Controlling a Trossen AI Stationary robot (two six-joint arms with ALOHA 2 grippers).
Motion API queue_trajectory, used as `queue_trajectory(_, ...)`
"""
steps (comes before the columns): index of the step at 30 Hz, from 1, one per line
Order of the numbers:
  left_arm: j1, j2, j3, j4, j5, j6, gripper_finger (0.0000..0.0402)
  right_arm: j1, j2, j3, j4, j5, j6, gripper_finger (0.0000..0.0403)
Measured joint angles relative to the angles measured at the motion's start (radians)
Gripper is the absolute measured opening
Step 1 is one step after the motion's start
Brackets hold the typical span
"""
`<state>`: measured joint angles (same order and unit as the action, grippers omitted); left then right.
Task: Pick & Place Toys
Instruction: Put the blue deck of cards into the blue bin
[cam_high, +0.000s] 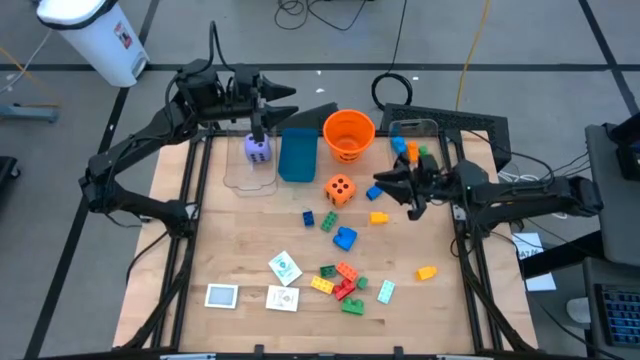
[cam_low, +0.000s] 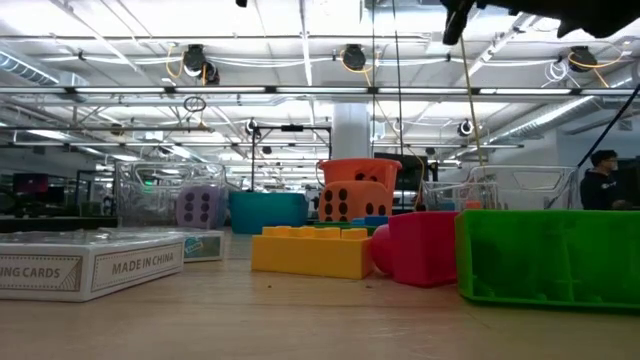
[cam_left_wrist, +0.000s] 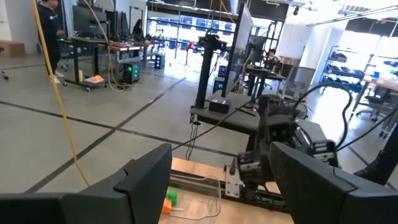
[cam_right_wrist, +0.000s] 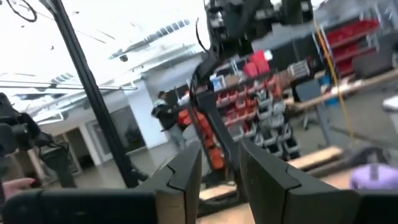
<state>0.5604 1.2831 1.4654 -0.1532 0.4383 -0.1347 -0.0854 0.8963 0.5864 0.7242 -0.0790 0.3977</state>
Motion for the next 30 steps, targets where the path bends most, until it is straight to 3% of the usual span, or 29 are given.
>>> queue_trajectory(6, 0.0, 0.0, 0.0, 0.025, 0.0, -0.009, 0.028, 0.042, 0.0, 0.005, -0.018, 0.128, -0.055, 0.0098)
queue_trajectory(10, 0.0, 0.0, 0.0, 0.103, 0.0, -0.015, 0.028, 0.043, 0.002, 0.005, -0.027, 0.132, 0.004, 0.0098)
queue_trajectory(16, 0.0, 0.0, 0.001, 0.259, 0.0, -0.216, 0.028, 0.042, 0.002, 0.005, -0.015, 0.136, 0.152, 0.01)
queue_trajectory(20, -0.006, 0.0, 0.001, 0.318, 0.006, -0.387, 0.028, 0.042, 0.001, 0.014, 0.008, 0.23, 0.215, 0.0097)
queue_trajectory(22, -0.013, -0.001, 0.001, 0.308, 0.011, -0.399, 0.028, 0.04, 0.002, 0.042, -0.015, 0.242, 0.193, 0.0093)
queue_trajectory(26, -0.027, -0.001, 0.001, 0.281, 0.143, -0.343, 0.028, 0.042, 0.016, 0.177, -0.177, 0.238, 0.082, 0.0087)
queue_trajectory(30, -0.063, -0.009, 0.001, 0.216, 0.191, -0.323, 0.028, 0.042, 0.067, 0.354, -0.53, 0.236, -0.009, 0.0087)
